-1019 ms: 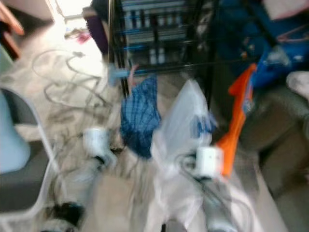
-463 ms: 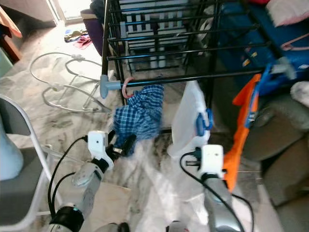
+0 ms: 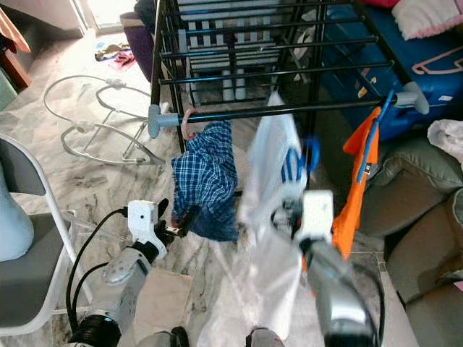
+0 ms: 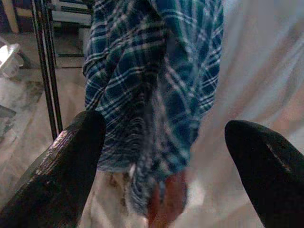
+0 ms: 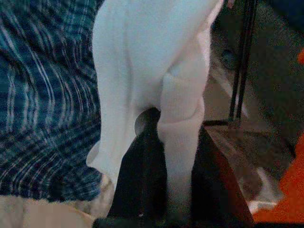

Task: Hang hanger

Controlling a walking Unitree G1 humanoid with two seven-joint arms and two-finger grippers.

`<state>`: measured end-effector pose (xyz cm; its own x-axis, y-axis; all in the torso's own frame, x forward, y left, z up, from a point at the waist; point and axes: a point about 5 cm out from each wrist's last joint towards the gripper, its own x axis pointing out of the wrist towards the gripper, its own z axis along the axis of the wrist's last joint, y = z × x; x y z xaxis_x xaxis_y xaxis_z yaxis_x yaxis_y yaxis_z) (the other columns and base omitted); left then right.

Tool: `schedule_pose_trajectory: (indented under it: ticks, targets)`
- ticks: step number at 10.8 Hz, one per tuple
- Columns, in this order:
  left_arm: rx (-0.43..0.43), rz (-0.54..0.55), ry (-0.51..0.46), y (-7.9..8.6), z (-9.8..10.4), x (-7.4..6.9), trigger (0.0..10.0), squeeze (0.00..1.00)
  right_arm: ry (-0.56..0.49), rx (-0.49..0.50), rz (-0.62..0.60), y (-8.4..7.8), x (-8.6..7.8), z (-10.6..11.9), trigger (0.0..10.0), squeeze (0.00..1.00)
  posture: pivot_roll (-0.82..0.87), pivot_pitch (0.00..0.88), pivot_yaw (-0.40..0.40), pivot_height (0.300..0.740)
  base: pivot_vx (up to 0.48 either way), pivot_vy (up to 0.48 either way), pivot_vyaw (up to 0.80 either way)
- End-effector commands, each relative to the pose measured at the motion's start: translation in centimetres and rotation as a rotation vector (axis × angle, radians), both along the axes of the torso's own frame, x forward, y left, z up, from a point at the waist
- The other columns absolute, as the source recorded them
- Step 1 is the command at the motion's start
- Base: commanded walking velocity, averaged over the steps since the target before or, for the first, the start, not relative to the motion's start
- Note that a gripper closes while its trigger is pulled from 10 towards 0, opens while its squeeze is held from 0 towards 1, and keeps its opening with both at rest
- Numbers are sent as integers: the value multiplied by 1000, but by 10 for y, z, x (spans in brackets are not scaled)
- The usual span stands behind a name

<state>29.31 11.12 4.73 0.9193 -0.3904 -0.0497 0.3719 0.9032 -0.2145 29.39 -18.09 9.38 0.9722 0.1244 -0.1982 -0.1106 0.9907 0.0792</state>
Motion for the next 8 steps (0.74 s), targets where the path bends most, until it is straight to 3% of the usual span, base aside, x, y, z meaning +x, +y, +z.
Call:
schedule_pose_trajectory:
  ticks: [1, 5, 8]
  targets:
    - [15, -2, 7, 4, -1, -2, 10000, 0, -29, 49, 6, -4, 12, 14, 10000, 0, -169, 183, 58, 740, 0, 0, 0]
    - [42, 1, 14, 14, -1, -9, 10000, 0, -19, 129, 52, 5, 60, 48, 10000, 0, -121, 217, 66, 740, 0, 0, 0]
    - [53, 18, 20, 21, -1, -14, 10000, 0, 94, 153, 94, 20, 75, 44, 10000, 0, -112, 222, 65, 740, 0, 0, 0]
